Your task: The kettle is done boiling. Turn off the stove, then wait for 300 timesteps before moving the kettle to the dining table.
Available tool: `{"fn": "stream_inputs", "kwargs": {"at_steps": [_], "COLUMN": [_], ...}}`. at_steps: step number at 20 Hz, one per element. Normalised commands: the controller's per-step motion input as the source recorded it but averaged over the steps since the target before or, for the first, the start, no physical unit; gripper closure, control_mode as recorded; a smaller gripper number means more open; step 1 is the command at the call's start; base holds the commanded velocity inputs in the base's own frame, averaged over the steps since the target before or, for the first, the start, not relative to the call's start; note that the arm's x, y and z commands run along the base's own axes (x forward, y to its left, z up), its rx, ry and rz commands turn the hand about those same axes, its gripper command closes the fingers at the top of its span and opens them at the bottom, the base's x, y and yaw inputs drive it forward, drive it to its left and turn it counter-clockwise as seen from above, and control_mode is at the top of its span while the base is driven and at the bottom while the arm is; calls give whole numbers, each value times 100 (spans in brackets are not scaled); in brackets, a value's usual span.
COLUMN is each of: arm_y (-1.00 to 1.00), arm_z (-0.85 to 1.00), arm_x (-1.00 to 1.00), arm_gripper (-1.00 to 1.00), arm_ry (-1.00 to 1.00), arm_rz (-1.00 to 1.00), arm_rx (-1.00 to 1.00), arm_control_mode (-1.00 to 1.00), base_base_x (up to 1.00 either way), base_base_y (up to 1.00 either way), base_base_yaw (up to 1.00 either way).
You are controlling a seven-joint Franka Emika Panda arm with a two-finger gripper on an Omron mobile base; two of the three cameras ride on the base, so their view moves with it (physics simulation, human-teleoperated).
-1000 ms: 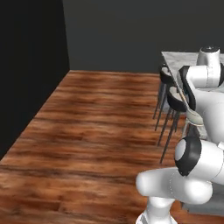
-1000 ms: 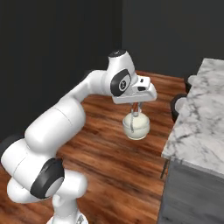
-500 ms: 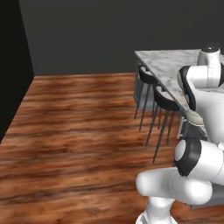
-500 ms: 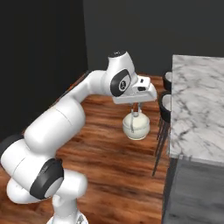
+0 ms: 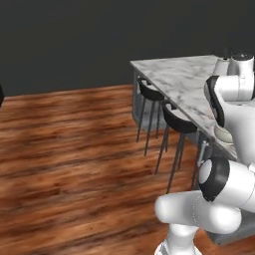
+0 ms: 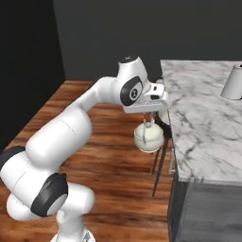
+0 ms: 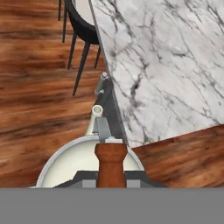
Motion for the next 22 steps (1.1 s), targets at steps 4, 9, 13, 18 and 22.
{"fn": "stream_inputs", "kwargs": {"at_steps": [4,9,13,18,22], "arm_y": [0,0,0,0,0], "arm_z": [0,0,0,0,0], "arm_x": [0,0,0,0,0], "arm_gripper": [100,100,100,100,100], "arm_ry": [0,0,0,0,0], "arm_rz": [0,0,0,0,0], "arm_rx": [0,0,0,0,0], "arm_control_mode": [100,100,100,100,100], "base_base_x": [61,59,56,47,39], "base_base_y": [40,41,32,17,9], "base_base_yaw": [-30,-30,-29,-28,-26]}}
